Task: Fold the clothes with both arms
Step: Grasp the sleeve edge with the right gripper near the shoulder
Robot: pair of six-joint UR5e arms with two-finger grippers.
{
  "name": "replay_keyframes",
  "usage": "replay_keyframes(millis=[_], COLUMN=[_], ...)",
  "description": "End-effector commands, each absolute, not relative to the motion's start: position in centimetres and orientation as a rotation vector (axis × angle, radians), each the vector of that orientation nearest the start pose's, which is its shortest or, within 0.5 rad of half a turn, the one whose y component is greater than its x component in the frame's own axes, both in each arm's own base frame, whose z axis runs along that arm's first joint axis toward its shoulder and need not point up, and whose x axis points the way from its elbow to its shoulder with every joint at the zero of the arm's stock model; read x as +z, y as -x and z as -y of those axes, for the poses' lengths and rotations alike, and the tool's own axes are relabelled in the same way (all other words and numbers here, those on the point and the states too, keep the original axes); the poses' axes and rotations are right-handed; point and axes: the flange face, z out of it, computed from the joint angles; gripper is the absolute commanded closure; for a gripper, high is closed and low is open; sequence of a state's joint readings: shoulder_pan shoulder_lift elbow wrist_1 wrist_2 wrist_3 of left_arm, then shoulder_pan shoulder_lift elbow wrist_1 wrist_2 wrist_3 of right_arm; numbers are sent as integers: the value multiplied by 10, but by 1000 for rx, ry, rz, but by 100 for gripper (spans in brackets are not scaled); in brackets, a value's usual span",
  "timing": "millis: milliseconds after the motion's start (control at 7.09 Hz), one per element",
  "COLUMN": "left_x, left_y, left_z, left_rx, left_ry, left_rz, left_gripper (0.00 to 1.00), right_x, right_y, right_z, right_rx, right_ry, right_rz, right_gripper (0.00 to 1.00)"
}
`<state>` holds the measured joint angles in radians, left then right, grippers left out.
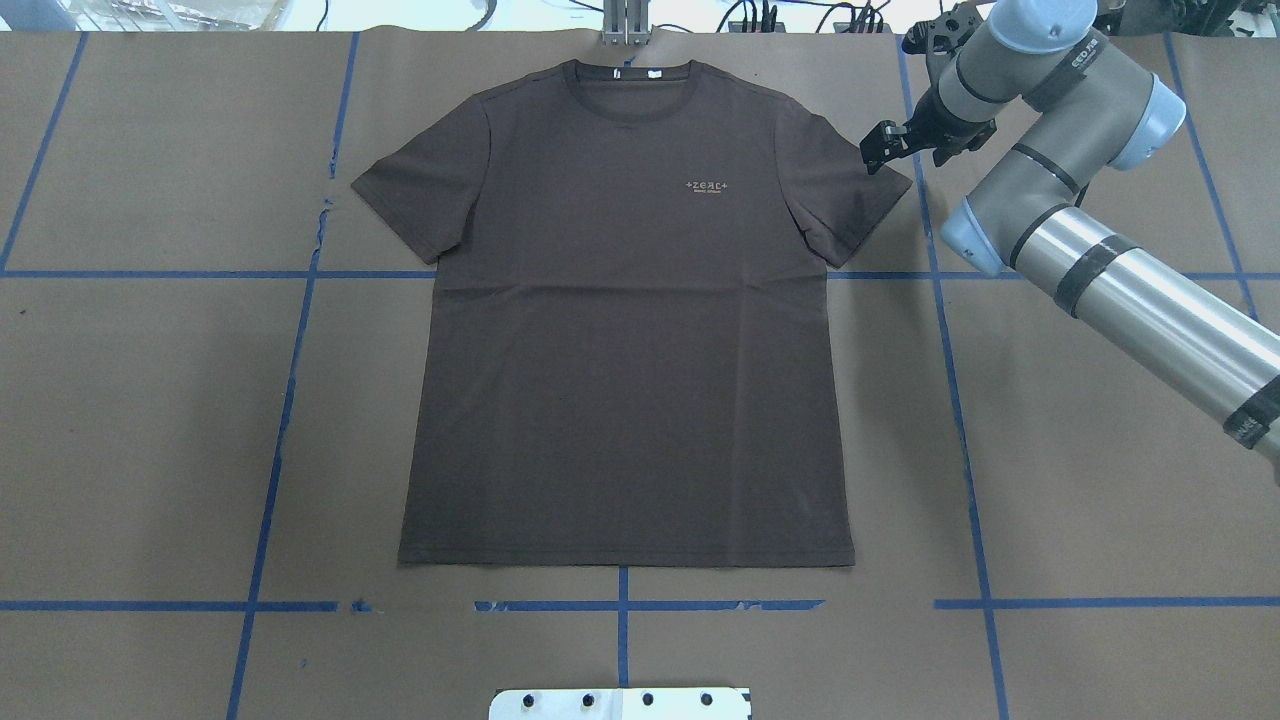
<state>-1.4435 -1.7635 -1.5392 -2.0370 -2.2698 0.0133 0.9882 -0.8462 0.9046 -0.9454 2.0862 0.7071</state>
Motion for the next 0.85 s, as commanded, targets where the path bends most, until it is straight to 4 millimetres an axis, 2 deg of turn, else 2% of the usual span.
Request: replay_keyframes(millis=[0, 141, 282, 423, 564, 705], left_x=[520, 519, 520, 520, 520, 523], left_y=[-7, -7, -7, -7, -7, -7], left_z=[599, 599, 599, 599, 599, 600], left_rx=[350, 349, 348, 348, 350, 349], left_ry=[-563, -564, -563, -563, -563, -558], left_rz=[-713, -714, -714, -714, -713, -713], left_gripper=[0, 0, 0, 0, 0, 0], right_x=[470, 470, 472, 472, 469, 468], right_y=[385, 387, 387, 388, 387, 387], right_z=[713, 711, 711, 710, 711, 711], right_rx=[-70, -72, -72, -74, -74, -76], right_ry=[-219, -219, -217, -216, -218, -219], right_rz=[788, 787, 788, 788, 790, 794], right_gripper=[0, 5, 32, 69, 100, 100])
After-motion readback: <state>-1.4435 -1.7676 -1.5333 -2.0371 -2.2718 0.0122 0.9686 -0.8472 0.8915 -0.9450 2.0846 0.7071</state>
